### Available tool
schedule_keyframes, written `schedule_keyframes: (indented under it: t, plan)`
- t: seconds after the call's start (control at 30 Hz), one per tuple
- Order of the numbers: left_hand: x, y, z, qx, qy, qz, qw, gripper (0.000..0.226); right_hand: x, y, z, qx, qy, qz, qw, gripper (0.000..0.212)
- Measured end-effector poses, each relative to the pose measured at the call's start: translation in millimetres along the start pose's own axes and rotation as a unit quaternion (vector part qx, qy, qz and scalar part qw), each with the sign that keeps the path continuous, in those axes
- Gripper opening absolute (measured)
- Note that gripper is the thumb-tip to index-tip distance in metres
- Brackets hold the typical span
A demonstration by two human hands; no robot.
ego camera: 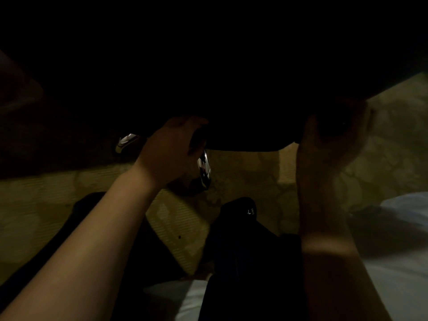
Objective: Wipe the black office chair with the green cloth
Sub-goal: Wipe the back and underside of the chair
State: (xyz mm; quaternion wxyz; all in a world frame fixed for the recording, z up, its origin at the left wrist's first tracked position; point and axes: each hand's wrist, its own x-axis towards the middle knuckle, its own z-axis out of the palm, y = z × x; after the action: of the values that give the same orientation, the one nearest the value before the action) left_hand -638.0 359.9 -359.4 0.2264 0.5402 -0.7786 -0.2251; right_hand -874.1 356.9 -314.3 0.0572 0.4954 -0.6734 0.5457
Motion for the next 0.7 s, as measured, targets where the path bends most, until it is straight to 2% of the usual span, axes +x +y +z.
schedule_keyframes:
  t: [0.27,0.37,0.47,0.53,0.7]
  plan:
    - [0.2,-8.3,4.5,-0.005,-0.017,0.028,0.999,0.049,-29.1,42.5,21.8,0.040,-0.069,0.082,0.994,0.033]
    - [-0.2,-12.7,7.9,-0.016,-0.020,0.023,0.999,0.050,-50.7,64.4,31.3,0.016,-0.174,0.204,0.963,0.035]
    - [2.4,-17.0,8.1,-0.036,-0.025,0.019,0.999,0.052,-63.5,76.8,41.8,0.028,-0.185,0.291,0.938,0.033]
    - [3.4,-17.7,8.7,-0.048,-0.025,0.016,0.998,0.052,-64.6,81.5,45.7,0.017,-0.176,0.285,0.942,0.041]
    - [1.5,-21.4,10.8,-0.054,-0.021,0.010,0.998,0.053,-61.4,87.1,44.1,-0.007,-0.201,0.250,0.947,0.024]
